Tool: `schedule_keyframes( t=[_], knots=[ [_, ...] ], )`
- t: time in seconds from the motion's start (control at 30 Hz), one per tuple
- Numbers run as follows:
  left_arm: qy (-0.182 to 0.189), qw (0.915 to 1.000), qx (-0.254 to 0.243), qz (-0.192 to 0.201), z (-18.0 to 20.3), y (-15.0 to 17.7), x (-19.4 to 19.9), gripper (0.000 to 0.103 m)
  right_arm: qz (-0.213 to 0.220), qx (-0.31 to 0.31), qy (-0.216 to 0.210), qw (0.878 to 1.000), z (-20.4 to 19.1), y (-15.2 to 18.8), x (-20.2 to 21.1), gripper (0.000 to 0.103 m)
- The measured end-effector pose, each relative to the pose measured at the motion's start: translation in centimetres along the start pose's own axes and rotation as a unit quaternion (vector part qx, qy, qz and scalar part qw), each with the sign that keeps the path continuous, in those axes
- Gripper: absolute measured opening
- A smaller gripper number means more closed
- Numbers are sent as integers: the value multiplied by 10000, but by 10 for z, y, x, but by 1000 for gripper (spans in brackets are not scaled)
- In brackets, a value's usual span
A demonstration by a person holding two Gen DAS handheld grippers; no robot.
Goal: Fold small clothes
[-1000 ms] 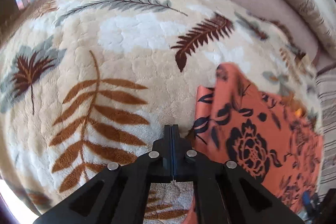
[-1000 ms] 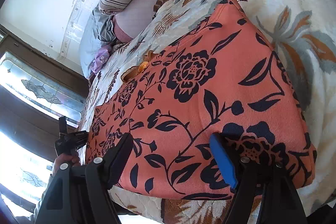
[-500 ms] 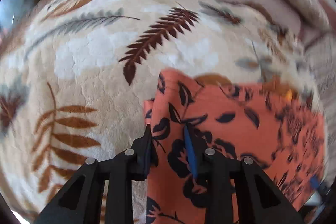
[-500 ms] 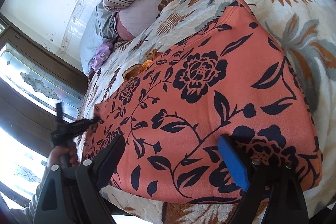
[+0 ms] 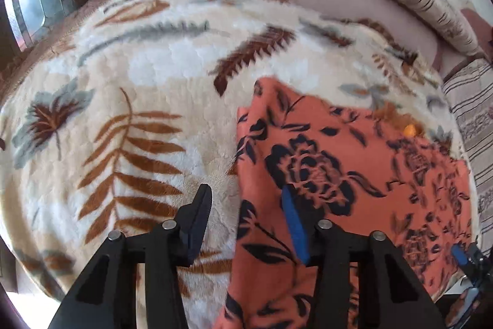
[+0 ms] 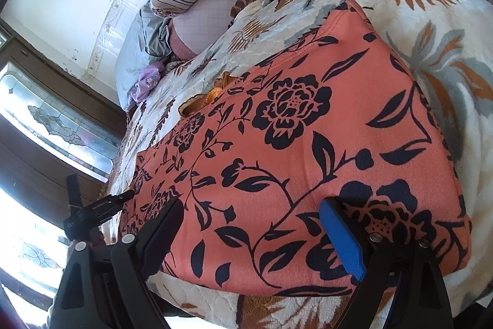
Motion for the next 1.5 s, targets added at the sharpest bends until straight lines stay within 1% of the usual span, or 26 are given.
schedule_keyframes(
  t=[0.07,0.1,0.17,0.27,0.3,0.4,0.47,0.53,0.57,0.6,0.63,0.67,0.73,0.77,0.83,0.87,0.9,0.93,0.97,1.0,1.07,1.17,1.23,1.27,1.4,1.5],
  knots=[
    [134,9991,15,403,8,2,27,55,24,-4,-1,10000,1,1,3,91],
    [300,9983,-51,500,15,6,37,63,33,-10,-3,10000,1,1,3,91],
    [435,9974,-220,527,24,23,45,66,43,-22,-2,10000,2,1,4,91],
    [27,9979,-525,-379,21,66,9,65,45,24,71,10000,2,2,3,92],
    [79,9987,-450,-223,18,68,8,65,49,42,91,9999,1,2,3,92],
    [73,9993,-355,-69,18,62,26,65,99,-15,123,9999,2,2,8,91],
    [160,9989,-357,260,20,57,43,65,323,-41,248,9992,5,-1,19,92],
    [188,9980,-486,362,23,61,51,71,615,-27,359,9975,9,-6,34,92],
    [92,9977,-639,204,23,69,45,71,678,-106,354,9970,12,-7,38,92],
    [-98,9963,-838,-182,22,82,29,71,650,-224,373,9969,18,-7,39,92],
    [-155,9954,-863,-392,19,90,19,74,536,-381,489,9966,28,-4,36,92],
    [-115,9969,-759,-199,17,89,21,74,486,-464,489,9965,34,-3,33,91],
    [-54,9980,-574,-253,17,85,28,74,562,-476,436,9963,34,-5,37,91],
    [1,9986,-498,-173,17,81,33,74,603,-413,457,9963,32,-5,40,91],
    [56,9986,-502,126,18,76,44,74,772,-261,500,9954,28,-7,49,92],
    [45,9983,-557,187,19,75,45,75,838,-214,420,9954,24,-9,52,92],
    [27,9980,-624,83,20,78,41,78,855,-209,345,9955,22,-9,53,92],
    [-45,9973,-712,-190,19,86,31,79,789,-233,381,9959,24,-8,50,92],
    [-106,9962,-760,-399,17,91,20,80,601,-291,533,9963,30,-4,43,92],
    [-98,9971,-716,-233,15,89,21,82,439,-355,572,9968,36,-1,36,92],
    [-127,9978,-602,-250,14,86,27,82,618,-371,490,9962,33,-7,43,92],
    [-157,9980,-594,120,18,76,43,82,817,-394,419,9950,32,-10,55,92],
    [-110,9968,-703,358,23,71,51,82,713,-566,370,9952,40,-9,51,92],
    [-95,9965,-741,383,25,68,49,82,616,-602,397,9955,43,-6,47,92],
    [-261,9954,-900,-190,25,88,22,83,573,-315,576,9962,37,-5,42,93],
    [-173,9969,-762,-17,21,87,22,86,580,-296,592,9961,37,-5,41,94]
  ],
)
Point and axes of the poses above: each gripper's, at about its wrist camera, not at the fingertips, and x roughly against the way its jaws point, z to its right, y to its underside, the point moved 7 cm from there along -x, roughly the way its jaws point, and after that the axes turned 8 degrees about z, right-handed, at the moved point
